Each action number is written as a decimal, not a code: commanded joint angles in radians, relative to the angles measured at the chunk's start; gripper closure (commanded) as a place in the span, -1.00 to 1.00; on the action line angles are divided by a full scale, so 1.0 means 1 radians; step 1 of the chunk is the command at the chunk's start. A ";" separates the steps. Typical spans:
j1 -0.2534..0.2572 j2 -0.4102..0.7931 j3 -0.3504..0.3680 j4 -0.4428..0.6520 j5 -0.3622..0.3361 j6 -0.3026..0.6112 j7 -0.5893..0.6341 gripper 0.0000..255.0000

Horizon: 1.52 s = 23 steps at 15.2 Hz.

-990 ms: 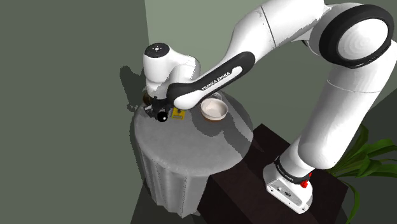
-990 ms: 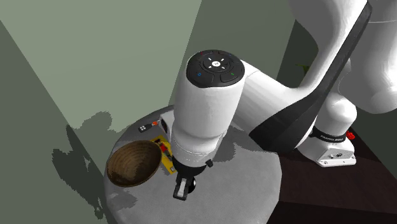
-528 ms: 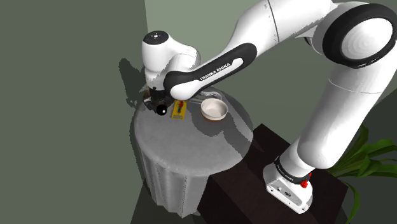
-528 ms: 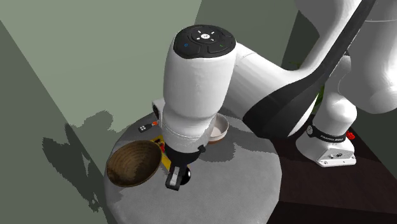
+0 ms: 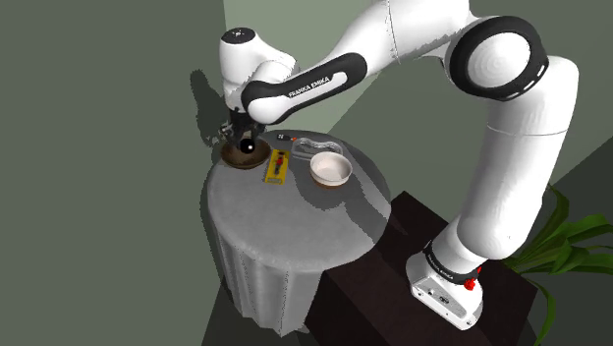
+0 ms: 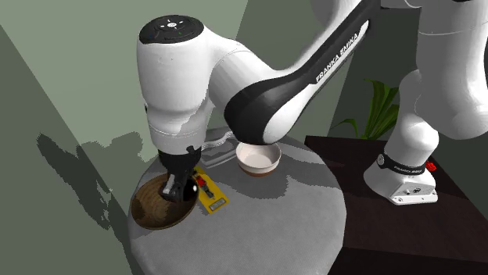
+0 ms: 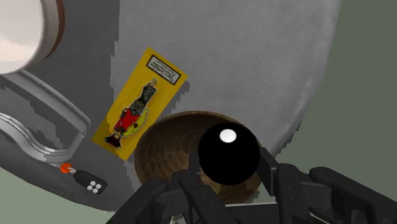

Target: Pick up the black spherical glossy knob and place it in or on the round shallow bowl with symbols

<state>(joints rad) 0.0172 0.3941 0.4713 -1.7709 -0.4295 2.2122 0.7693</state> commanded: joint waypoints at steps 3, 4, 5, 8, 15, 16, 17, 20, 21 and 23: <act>-0.011 0.098 -0.026 0.149 -0.014 -0.045 -0.067 1.00; -0.012 0.126 -0.033 0.193 -0.017 -0.059 -0.085 1.00; -0.013 0.154 -0.039 0.239 -0.019 -0.074 -0.103 1.00; -0.012 0.203 -0.051 0.291 -0.029 -0.076 -0.120 1.00; -0.006 0.242 -0.067 0.260 -0.055 -0.008 -0.095 1.00; -0.005 0.249 -0.069 0.256 -0.059 0.001 -0.091 1.00; -0.004 0.255 -0.072 0.253 -0.063 0.010 -0.087 1.00; 0.000 0.275 -0.080 0.245 -0.074 0.037 -0.076 1.00; 0.001 0.280 -0.082 0.243 -0.077 0.043 -0.074 1.00; 0.001 0.280 -0.082 0.243 -0.077 0.043 -0.074 1.00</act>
<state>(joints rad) 0.0189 0.6732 0.3896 -1.5271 -0.5062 2.2529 0.6953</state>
